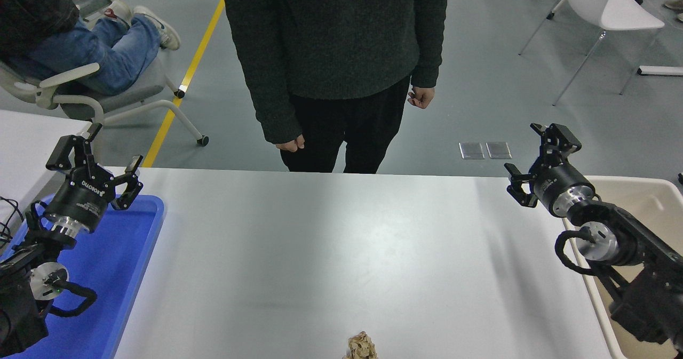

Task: Clean the table surface

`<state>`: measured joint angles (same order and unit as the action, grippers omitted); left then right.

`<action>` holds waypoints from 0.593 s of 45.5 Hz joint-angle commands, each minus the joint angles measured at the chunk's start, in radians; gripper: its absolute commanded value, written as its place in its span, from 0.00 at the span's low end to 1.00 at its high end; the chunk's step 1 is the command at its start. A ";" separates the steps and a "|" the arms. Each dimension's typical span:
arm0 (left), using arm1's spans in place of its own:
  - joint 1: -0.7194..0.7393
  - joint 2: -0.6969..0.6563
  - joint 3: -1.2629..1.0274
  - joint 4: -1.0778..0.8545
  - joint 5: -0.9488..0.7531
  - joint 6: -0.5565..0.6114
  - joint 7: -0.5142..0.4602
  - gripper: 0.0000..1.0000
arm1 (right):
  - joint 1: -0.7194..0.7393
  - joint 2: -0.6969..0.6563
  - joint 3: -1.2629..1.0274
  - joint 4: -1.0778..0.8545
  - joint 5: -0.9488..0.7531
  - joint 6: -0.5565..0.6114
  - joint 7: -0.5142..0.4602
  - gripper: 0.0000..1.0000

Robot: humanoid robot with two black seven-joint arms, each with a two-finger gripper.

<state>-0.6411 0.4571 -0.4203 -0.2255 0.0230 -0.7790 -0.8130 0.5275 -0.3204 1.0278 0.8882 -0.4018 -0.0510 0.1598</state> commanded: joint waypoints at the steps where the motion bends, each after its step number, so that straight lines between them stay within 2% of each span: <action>1: 0.000 0.000 0.000 0.000 0.000 0.000 0.000 1.00 | -0.009 0.044 0.047 -0.006 0.000 -0.027 0.050 1.00; 15: 0.000 0.000 0.000 0.000 0.000 0.000 0.000 1.00 | -0.030 0.046 0.035 -0.003 -0.049 -0.020 0.116 1.00; 27: 0.000 0.000 0.000 0.000 0.000 0.001 0.000 1.00 | -0.057 0.049 0.005 -0.023 -0.287 -0.023 0.221 1.00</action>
<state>-0.6412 0.4571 -0.4203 -0.2254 0.0230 -0.7793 -0.8130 0.4919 -0.2764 1.0540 0.8785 -0.5336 -0.0715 0.3031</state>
